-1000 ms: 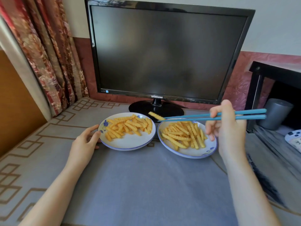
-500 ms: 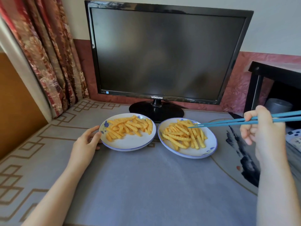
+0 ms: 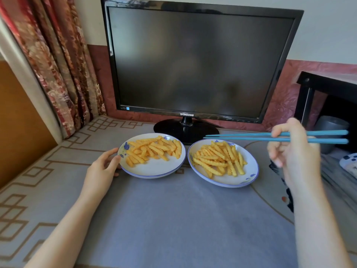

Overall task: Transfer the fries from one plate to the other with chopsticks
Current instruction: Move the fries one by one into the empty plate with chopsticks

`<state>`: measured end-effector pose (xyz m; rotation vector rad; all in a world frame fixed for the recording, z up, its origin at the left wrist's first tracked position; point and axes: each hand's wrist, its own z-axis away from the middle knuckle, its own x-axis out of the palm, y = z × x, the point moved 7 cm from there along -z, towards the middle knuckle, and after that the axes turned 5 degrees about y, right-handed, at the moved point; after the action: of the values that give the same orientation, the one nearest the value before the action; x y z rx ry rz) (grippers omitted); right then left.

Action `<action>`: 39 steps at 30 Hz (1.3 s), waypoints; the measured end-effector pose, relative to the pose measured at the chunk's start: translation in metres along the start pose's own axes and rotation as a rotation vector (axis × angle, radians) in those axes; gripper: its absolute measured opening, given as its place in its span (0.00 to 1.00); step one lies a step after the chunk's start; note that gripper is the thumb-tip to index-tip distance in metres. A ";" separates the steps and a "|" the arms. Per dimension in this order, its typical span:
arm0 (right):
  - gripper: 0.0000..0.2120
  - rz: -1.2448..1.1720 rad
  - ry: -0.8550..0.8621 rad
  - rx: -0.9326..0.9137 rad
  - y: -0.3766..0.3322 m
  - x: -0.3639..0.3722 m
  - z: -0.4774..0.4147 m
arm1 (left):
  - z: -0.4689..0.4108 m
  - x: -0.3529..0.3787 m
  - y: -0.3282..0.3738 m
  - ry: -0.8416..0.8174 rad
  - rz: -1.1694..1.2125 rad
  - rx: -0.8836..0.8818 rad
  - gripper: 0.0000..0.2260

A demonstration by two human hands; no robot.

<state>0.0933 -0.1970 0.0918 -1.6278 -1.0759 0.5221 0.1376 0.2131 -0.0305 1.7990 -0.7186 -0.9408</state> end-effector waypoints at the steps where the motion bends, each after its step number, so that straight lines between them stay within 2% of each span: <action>1: 0.18 0.008 -0.051 0.003 0.003 0.010 0.004 | 0.000 0.000 0.000 -0.005 -0.001 0.002 0.14; 5: 0.21 0.059 -0.249 -0.002 0.018 0.049 0.024 | -0.002 0.001 -0.003 -0.018 0.000 0.007 0.13; 12: 0.20 0.072 -0.423 0.025 0.041 0.086 0.052 | -0.003 0.001 -0.006 -0.021 0.004 0.010 0.13; 25: 0.20 0.018 -0.383 -0.038 0.040 0.088 0.059 | -0.002 0.001 -0.004 -0.019 -0.006 0.004 0.14; 32: 0.20 0.098 -0.462 -0.061 0.051 0.102 0.068 | 0.001 0.000 0.001 -0.010 -0.008 0.014 0.14; 39: 0.21 0.081 -0.370 0.044 0.046 0.090 0.057 | 0.001 0.000 0.001 -0.015 -0.003 0.012 0.13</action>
<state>0.1113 -0.0919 0.0461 -1.5767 -1.2602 0.9209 0.1367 0.2122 -0.0295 1.8053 -0.7323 -0.9548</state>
